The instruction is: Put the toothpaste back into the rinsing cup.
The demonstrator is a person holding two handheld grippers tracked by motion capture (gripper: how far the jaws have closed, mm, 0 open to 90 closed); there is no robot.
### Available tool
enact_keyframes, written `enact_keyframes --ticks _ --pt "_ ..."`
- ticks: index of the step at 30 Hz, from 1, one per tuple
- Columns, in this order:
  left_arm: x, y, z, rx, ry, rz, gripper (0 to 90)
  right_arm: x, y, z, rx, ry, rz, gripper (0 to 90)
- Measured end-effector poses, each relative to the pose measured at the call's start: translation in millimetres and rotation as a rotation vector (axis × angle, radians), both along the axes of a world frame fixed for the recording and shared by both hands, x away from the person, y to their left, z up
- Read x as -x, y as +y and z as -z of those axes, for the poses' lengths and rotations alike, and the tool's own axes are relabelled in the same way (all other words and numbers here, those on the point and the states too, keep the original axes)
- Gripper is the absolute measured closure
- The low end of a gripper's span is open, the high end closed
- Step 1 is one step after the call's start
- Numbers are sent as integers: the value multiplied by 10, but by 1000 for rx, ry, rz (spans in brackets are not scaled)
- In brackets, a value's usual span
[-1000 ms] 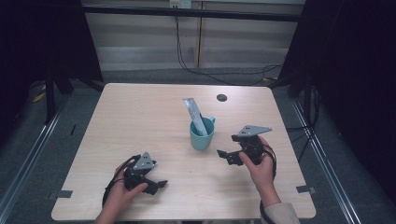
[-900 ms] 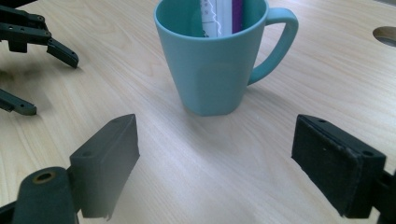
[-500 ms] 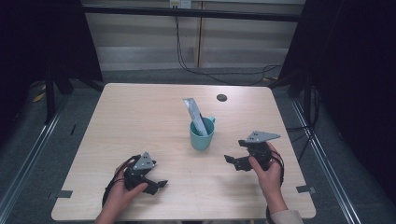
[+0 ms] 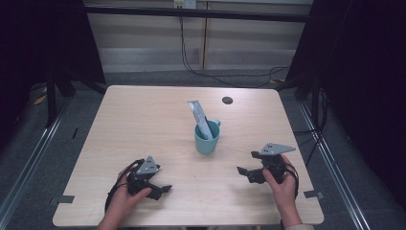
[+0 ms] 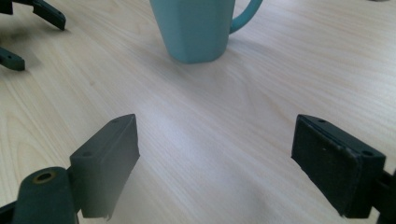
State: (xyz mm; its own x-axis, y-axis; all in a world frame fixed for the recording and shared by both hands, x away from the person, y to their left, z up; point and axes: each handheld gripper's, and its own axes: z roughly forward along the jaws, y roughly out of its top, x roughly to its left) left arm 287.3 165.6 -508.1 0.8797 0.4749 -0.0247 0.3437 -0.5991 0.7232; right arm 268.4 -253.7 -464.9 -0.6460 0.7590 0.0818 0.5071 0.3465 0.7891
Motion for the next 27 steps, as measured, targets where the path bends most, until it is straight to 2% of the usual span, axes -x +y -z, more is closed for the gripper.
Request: enact_keyframes --ticks 12,19,25,27 --pt "0 0 0 0 0 0 129 107 -80 171 73 11 19 146" --pt "0 1 -1 -2 0 0 128 158 -85 295 162 27 13 147" --pt "0 0 -2 -2 0 0 129 190 -137 398 163 58 21 143" --pt "1 0 -2 -3 0 -1 128 193 -169 414 147 57 26 144"
